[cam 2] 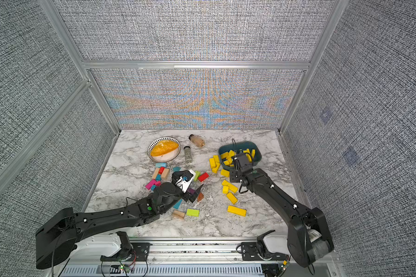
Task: Pick out the yellow building blocks
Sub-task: Pick up the building block from the center of the board.
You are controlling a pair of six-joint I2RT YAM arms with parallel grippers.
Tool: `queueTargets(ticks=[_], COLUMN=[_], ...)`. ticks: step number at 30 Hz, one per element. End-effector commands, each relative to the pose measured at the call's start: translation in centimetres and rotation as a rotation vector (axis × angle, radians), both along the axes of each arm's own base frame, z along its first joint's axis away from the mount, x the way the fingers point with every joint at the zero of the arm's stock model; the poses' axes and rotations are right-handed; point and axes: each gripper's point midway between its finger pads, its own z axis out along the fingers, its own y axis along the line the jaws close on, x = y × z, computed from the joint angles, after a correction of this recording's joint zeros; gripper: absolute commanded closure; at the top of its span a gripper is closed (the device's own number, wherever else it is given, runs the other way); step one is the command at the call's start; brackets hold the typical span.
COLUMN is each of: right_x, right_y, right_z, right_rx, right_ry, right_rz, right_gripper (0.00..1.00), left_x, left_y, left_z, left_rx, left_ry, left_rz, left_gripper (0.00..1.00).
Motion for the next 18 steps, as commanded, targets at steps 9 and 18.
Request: queueTargets(ticks=[9,18], right_x=[-6.0,-5.6], right_y=[1.8,1.7], right_z=[-6.9,-8.9], right_rx=[0.008,-0.03], right_ry=[0.213,0.252], right_rz=[0.089,0.099], right_gripper=[0.48,0.47], left_x=[0.0,-0.3], left_y=[0.3,0.8], left_z=[0.4,0.7], left_rx=[-0.045,-0.042], left_ry=[0.044,0.053], left_rz=[0.022,0.029], left_gripper=[0.01,0.01])
